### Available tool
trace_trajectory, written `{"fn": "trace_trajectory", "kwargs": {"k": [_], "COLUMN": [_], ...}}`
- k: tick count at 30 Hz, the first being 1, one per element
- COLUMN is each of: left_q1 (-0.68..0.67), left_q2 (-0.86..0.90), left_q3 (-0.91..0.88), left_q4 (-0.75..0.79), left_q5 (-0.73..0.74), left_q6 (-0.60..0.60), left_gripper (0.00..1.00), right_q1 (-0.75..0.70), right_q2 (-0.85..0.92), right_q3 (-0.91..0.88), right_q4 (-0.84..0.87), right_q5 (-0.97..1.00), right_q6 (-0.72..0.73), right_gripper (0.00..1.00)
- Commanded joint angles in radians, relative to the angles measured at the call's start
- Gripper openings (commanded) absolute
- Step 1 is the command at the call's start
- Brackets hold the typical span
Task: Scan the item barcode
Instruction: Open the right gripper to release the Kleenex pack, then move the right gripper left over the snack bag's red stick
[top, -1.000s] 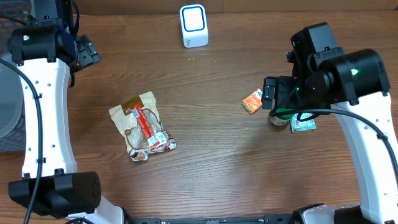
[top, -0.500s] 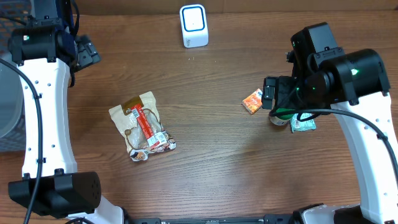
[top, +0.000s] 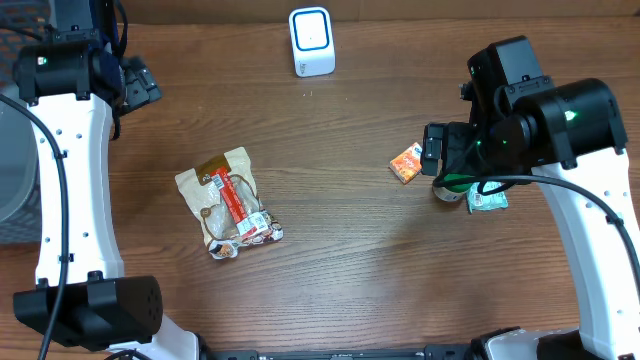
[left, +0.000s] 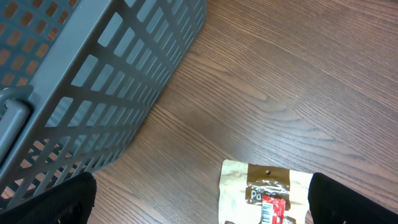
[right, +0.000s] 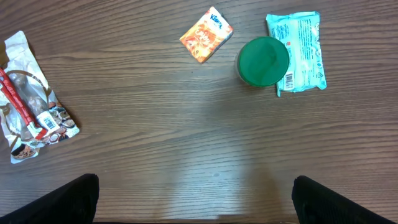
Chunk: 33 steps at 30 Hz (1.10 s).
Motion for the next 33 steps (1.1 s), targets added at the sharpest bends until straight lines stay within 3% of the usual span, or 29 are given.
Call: {"fn": "trace_trajectory", "kwargs": {"k": [1,17,18,20,25,33], "left_q1": [0.002,0.002,0.002,0.002,0.002,0.002], "left_q2": [-0.026,-0.026,-0.026,-0.026,-0.026,-0.026], "left_q3": [0.020,0.020,0.020,0.020,0.020,0.020], "left_q4": [0.000,0.000,0.000,0.000,0.000,0.000], "left_q5": [0.001,0.001,0.001,0.001,0.000,0.001], "left_q6": [0.011,0.011,0.011,0.011,0.011,0.011], "left_gripper": [1.00,1.00,1.00,1.00,1.00,1.00], "right_q1": [-0.002,-0.002,-0.002,-0.002,-0.001,0.023], "right_q2": [-0.003,-0.003,-0.003,-0.001,0.000,0.023], "right_q3": [-0.007,-0.007,-0.007,-0.007,-0.007,-0.032], "right_q4": [0.003,0.133,0.128,0.111,0.092,0.134], "right_q5": [-0.005,-0.006,-0.006,-0.011,-0.100,-0.269], "right_q6": [0.010,0.010,0.010,0.010,0.010,0.019], "right_gripper": [1.00,1.00,0.93,0.51,0.06,0.04]}}
